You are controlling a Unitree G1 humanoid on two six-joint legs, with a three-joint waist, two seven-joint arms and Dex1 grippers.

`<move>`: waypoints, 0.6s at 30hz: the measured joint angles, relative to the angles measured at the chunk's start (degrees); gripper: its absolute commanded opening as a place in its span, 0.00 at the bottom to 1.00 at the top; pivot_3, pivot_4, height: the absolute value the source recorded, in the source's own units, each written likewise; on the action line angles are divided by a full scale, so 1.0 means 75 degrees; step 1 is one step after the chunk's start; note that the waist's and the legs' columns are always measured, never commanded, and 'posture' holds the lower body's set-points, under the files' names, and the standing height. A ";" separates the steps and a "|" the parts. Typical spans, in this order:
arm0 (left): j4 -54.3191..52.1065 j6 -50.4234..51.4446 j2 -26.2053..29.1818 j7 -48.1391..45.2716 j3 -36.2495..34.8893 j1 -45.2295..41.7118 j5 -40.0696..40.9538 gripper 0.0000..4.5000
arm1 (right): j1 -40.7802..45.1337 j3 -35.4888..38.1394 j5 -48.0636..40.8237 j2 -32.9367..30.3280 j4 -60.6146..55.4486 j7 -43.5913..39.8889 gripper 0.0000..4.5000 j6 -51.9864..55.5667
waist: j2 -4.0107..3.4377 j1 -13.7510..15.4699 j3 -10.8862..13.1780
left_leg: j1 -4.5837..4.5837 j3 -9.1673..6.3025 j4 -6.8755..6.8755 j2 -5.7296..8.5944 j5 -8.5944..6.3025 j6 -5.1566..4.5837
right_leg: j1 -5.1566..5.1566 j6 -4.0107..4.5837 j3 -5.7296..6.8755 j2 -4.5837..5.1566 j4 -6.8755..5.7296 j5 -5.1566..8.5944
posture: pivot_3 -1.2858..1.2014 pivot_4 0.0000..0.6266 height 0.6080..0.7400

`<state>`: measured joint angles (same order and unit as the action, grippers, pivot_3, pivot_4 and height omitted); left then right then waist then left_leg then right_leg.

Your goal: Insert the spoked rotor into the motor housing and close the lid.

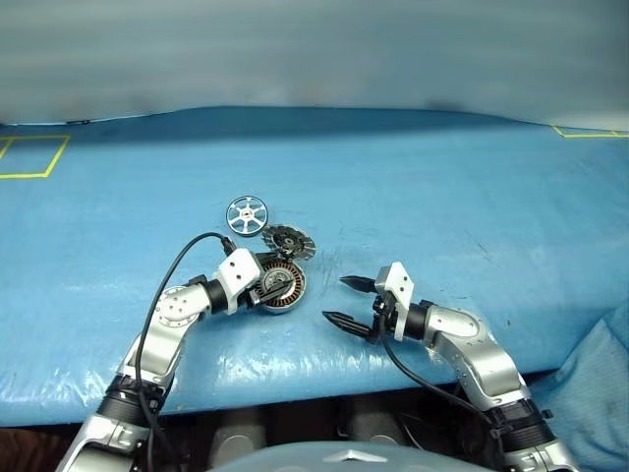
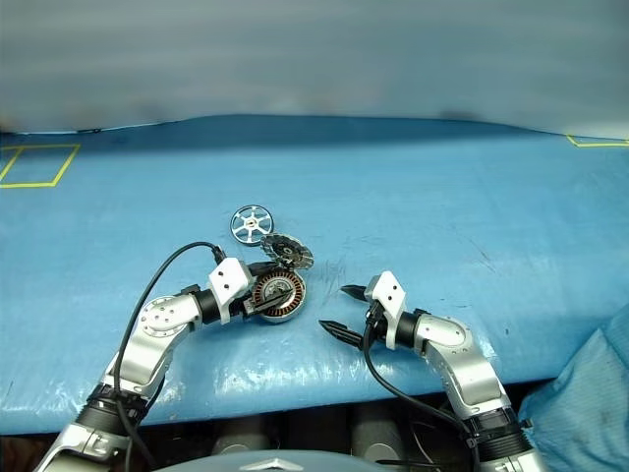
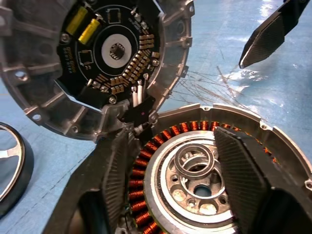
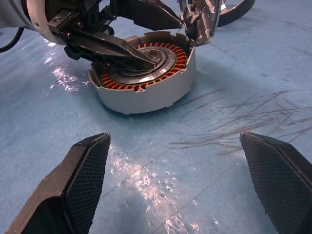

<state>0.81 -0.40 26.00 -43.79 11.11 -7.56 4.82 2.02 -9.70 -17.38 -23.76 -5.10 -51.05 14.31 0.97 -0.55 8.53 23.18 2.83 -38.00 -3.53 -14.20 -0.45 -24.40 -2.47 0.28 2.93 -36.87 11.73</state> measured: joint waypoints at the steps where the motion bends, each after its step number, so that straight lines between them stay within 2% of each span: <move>1: -0.0005 -0.0001 -0.0006 -0.0002 -0.0010 0.0033 0.0054 0.65 | 0.0002 0.0000 0.0000 0.0000 0.0000 0.0000 1.00 0.0000 | 0.0000 -0.0001 0.0000 | 0.0000 -0.0001 0.0001 0.0000 0.0000 0.0000 | 0.0000 0.0000 0.0000 0.0000 0.0000 0.0000 | 0.52 0.24 1.00; 9: -0.0467 0.0067 0.0152 -0.0435 -0.0078 0.0690 0.0669 0.65 | 0.0006 0.0002 -0.0023 0.0001 -0.0001 -0.0002 1.00 0.0009 | 0.0000 -0.0002 0.0000 | 0.0000 0.0000 0.0000 -0.0001 0.0000 0.0000 | -0.0002 0.0001 -0.0001 0.0000 -0.0002 0.0001 | 0.52 0.24 1.00; 18: -0.0679 0.0038 0.0244 -0.0402 -0.0268 0.0982 0.0727 0.65 | 0.0019 0.0026 -0.0151 0.0020 -0.0021 0.0039 1.00 0.0010 | 0.0000 -0.0010 0.0000 | -0.0001 0.0001 -0.0001 -0.0002 0.0000 0.0000 | -0.0003 0.0001 -0.0001 -0.0001 -0.0002 0.0001 | 0.52 0.24 1.00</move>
<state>-4.28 -0.12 27.83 -46.80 9.10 -0.19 10.27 2.16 -9.51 -18.51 -23.61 -5.26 -50.77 14.39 0.97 -0.62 8.53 23.17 2.83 -38.02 -3.55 -14.20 -0.44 -24.43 -2.46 0.28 2.93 -36.89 11.74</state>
